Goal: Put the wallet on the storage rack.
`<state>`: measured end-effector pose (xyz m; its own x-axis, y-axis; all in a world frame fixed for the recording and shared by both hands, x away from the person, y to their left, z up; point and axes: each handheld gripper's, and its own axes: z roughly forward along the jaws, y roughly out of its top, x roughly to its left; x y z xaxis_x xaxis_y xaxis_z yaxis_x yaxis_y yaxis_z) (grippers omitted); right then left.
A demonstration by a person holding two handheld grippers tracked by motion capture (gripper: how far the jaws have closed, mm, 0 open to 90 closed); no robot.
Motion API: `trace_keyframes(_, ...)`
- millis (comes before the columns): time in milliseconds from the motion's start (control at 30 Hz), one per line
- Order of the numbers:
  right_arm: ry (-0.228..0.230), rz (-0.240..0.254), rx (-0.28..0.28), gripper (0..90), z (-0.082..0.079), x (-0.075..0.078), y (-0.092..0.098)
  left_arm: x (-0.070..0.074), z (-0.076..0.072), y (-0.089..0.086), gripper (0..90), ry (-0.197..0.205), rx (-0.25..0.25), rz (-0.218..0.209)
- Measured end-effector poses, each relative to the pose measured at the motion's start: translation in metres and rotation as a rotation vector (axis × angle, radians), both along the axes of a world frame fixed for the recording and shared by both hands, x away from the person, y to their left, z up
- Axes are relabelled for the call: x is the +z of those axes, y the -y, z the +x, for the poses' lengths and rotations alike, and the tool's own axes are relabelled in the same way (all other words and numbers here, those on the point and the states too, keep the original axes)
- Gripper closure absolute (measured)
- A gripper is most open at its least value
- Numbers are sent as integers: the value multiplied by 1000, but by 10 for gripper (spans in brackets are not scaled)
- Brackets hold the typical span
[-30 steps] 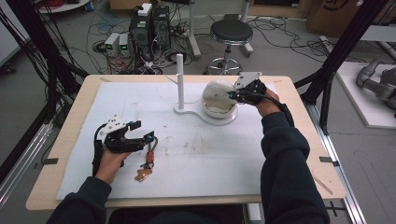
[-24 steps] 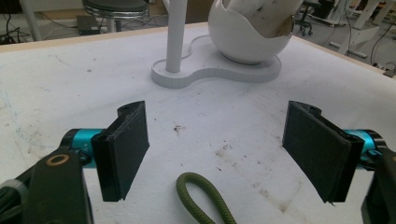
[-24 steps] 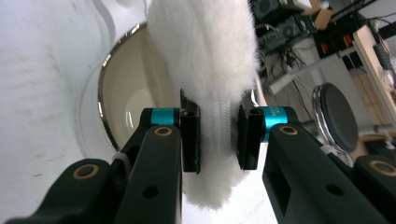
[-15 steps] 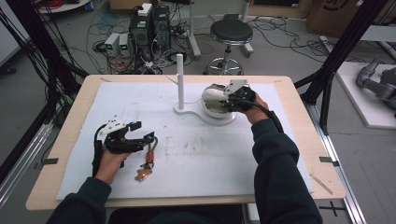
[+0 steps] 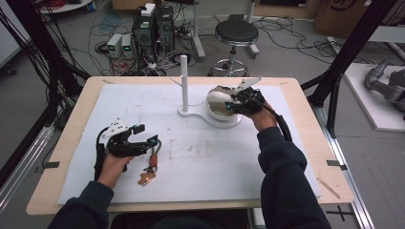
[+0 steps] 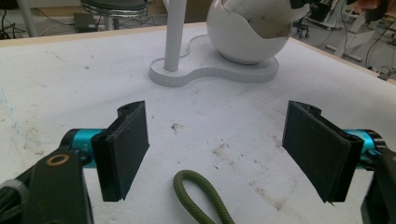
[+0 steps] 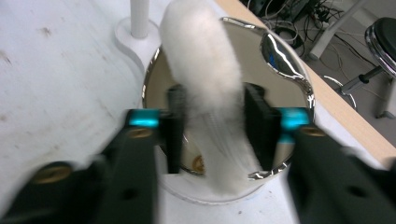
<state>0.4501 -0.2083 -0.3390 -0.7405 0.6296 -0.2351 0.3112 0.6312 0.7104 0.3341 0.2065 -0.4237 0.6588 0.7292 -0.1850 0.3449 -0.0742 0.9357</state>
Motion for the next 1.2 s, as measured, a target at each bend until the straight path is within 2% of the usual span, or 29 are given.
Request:
trace_keyframes(33,-3,38,-3,505,-2,2,3,0,0,0,225,-1,0,-2)
trace_keyframes(133,58,191,-31,449,-21,3,21,0,0,-2,242,-15,4,-10)
trace_keyframes(200,53,252,-43,421,-32,-1,35,0,0,-3,241,-18,11,-13)
trace_keyframes(233,48,293,-72,384,-43,-7,47,0,0,-4,241,-20,13,-16)
trace_keyframes(267,48,293,-72,384,-43,-7,47,1,0,-4,241,-19,16,-12)
trace_keyframes(300,44,311,-88,367,-50,-12,54,1,0,-5,241,-19,19,-13)
trace_keyframes(400,20,324,-156,306,-68,-27,71,1,0,-5,238,-12,23,-14)
trace_keyframes(433,-3,322,-185,291,-78,-39,80,1,0,-5,218,-8,25,-13)
trace_keyframes(467,-3,322,-185,291,-78,-39,80,1,0,-5,218,-9,26,-10)
trace_keyframes(600,-25,351,-227,263,-87,-54,91,0,1,-4,198,-12,12,-10)
trace_keyframes(633,-30,345,-237,263,-87,-58,93,1,1,-4,197,-10,14,-8)
trace_keyframes(733,-30,329,-243,263,-88,-59,93,2,1,-4,197,-9,23,0)
trace_keyframes(900,-11,338,-244,263,-92,-54,94,2,1,-5,198,-17,26,3)
trace_keyframes(1200,-18,324,-238,263,-90,-57,87,0,0,-7,197,-34,30,1)
